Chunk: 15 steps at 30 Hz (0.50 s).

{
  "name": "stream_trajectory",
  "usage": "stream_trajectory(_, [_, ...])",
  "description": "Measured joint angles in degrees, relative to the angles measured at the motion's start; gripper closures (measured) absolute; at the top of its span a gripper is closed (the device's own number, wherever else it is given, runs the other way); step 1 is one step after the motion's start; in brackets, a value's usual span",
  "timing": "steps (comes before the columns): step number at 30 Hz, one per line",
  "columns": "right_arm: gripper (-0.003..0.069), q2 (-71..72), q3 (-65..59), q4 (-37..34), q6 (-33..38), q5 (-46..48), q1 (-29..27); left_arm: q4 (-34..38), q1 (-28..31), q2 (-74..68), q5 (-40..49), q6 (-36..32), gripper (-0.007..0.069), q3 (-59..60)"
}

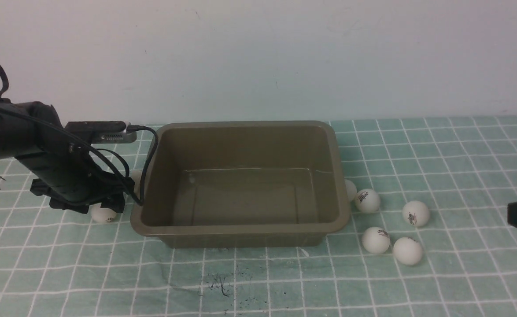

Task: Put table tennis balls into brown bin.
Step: 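Reach for and grasp a ping pong ball on the table beside the basket, then drop the ball into the bin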

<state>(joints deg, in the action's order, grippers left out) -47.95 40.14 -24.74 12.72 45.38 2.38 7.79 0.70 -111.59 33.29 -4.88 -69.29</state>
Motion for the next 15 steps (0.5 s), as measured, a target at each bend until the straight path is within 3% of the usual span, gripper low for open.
stream_trajectory(2, [0.067, -2.52, 2.7, 0.08, 0.0, 0.27, 0.0, -0.05, 0.0, -0.85, -0.06, 0.32, 0.028, -0.54])
stream_trajectory(7, [0.0655, -9.86, 8.54, 0.52, 0.0, 0.99, 0.0, -1.4, 0.18, -0.59, 2.91, 0.39, 0.0272, -1.57])
stream_trajectory(10, [0.0615, -18.43, 12.15, 2.31, 0.0, 1.25, 0.0, -2.56, 0.45, 2.97, 11.59, 0.39, 0.0272, -5.84])
stream_trajectory(15, [0.0478, -31.57, 15.87, 5.8, 0.0, 0.78, 0.71, 2.87, -2.07, 9.86, 17.05, -1.72, 0.0272, -12.82])
